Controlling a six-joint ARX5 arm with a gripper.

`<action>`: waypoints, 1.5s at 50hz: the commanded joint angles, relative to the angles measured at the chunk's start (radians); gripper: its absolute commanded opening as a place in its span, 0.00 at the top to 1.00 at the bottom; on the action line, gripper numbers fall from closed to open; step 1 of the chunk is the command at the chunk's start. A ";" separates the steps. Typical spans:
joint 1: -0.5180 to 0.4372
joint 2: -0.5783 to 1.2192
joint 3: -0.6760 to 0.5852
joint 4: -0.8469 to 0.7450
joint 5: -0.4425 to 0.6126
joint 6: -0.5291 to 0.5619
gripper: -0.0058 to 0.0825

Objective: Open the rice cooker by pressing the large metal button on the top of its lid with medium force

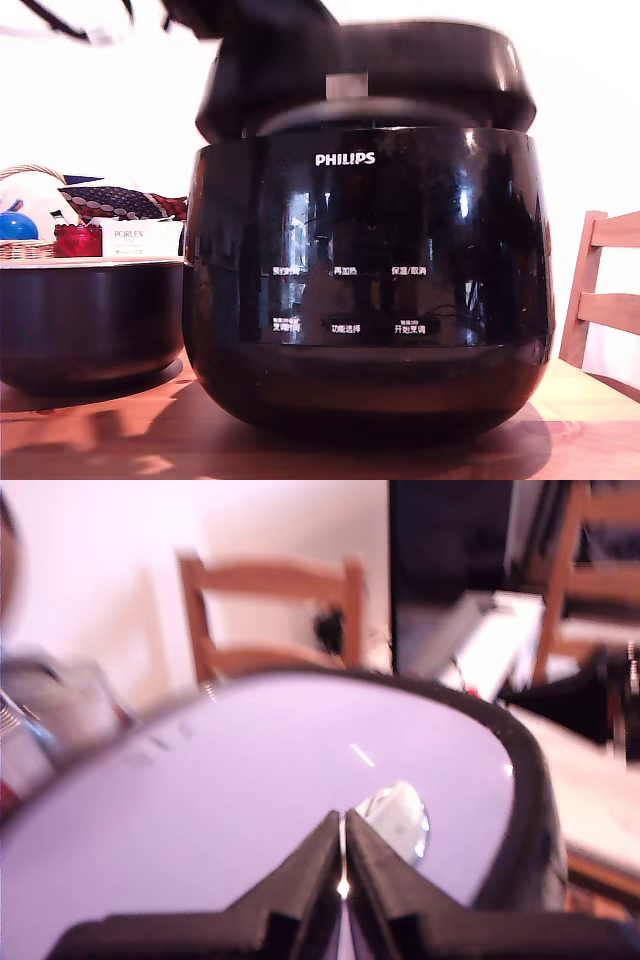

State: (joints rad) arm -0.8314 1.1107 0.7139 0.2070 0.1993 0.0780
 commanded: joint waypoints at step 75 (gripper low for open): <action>0.536 -0.225 -0.029 -0.111 -0.114 0.008 0.96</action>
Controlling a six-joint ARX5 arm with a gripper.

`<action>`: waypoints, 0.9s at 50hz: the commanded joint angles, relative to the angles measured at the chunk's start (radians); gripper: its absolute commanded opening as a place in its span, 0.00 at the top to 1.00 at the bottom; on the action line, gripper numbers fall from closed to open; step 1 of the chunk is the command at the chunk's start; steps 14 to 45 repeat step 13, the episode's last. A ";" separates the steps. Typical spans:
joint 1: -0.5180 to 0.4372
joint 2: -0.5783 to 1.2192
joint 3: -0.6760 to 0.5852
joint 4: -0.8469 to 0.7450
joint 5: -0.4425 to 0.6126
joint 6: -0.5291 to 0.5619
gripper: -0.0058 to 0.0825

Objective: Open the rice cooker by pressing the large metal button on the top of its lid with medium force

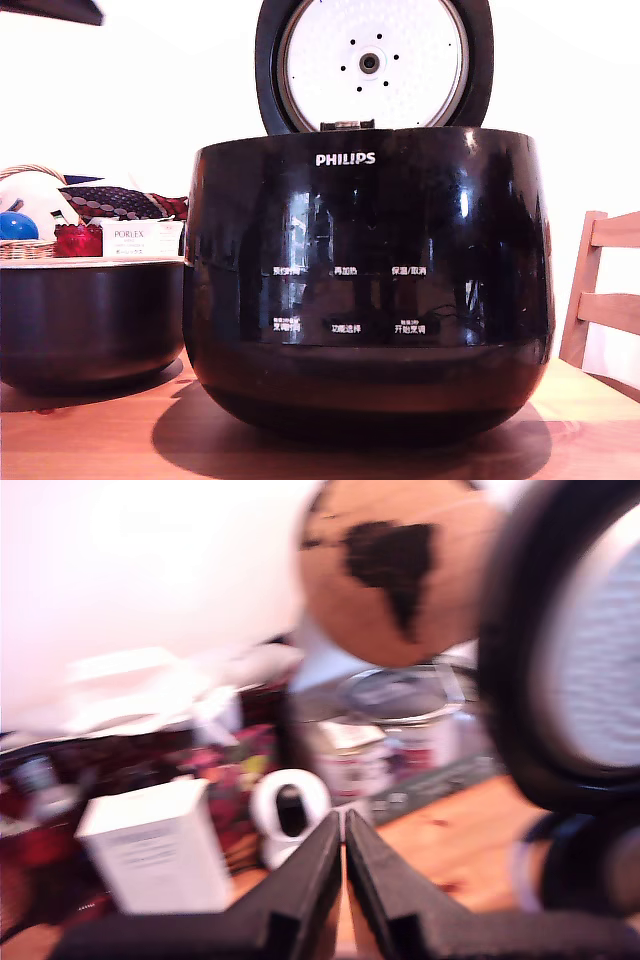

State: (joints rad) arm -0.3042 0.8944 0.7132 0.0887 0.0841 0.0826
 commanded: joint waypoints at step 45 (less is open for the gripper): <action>0.017 -0.012 -0.028 0.008 0.002 0.004 0.96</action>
